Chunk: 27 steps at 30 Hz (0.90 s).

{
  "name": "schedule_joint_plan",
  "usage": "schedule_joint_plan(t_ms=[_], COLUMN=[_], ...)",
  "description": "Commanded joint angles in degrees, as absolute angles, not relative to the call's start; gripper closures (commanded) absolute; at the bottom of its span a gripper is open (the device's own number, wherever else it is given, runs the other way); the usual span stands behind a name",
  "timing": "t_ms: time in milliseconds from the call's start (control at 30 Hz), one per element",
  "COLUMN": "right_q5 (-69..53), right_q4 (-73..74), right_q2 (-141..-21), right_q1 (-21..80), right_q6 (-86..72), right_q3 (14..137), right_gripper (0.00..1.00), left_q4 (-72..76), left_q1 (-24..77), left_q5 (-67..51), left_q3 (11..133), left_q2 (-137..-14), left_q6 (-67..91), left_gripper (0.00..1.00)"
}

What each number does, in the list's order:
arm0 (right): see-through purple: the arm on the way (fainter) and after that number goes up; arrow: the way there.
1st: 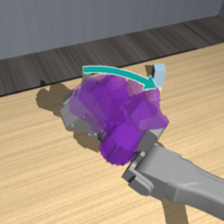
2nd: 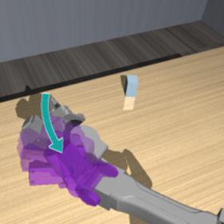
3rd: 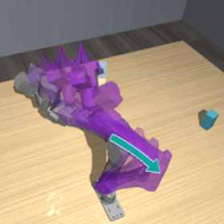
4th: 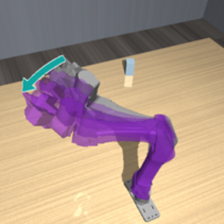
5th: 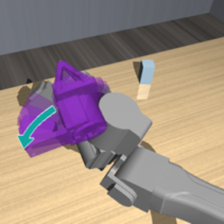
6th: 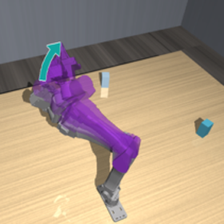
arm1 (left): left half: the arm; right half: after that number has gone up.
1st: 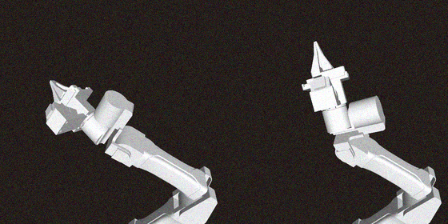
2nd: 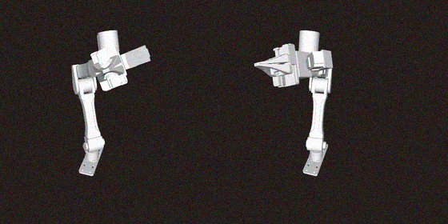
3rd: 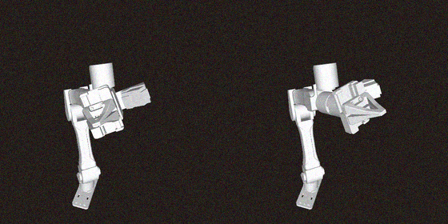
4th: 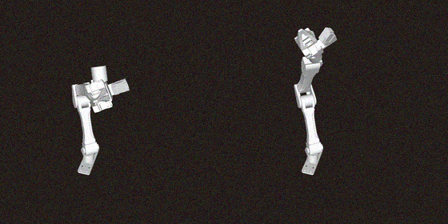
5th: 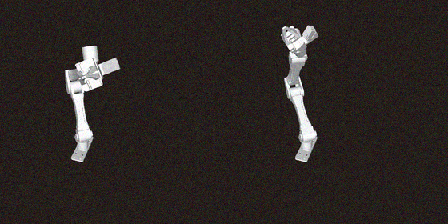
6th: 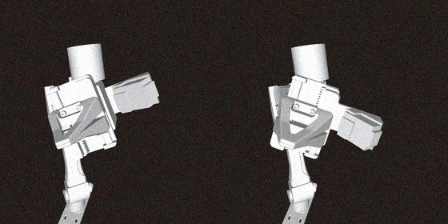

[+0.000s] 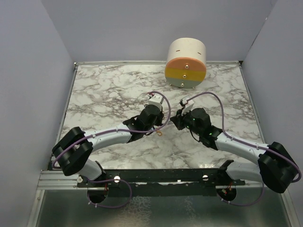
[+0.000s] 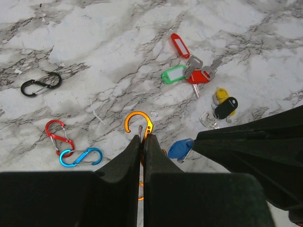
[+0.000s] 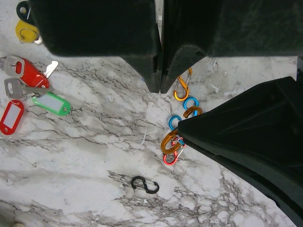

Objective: Put the keys on the keyring

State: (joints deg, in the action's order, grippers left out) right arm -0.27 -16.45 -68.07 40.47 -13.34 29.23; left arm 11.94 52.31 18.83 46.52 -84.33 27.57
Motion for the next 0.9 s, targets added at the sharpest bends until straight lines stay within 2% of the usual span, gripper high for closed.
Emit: schedule_joint_plan(t_ms=[0, 867], right_q5=[0.43, 2.37], right_q4=[-19.39, -20.38], right_q2=[-69.15, -66.34], right_q1=[40.96, 41.03], right_q6=[-12.54, -12.99], right_q3=[29.26, 27.9], right_gripper=[0.99, 0.99], left_q4=[14.05, 13.52], left_q1=[53.43, 55.03], left_q5=[17.1, 16.69], left_q3=[49.36, 51.9], left_q2=[-84.58, -87.61], left_q6=[27.34, 25.53], left_gripper=[1.0, 1.0])
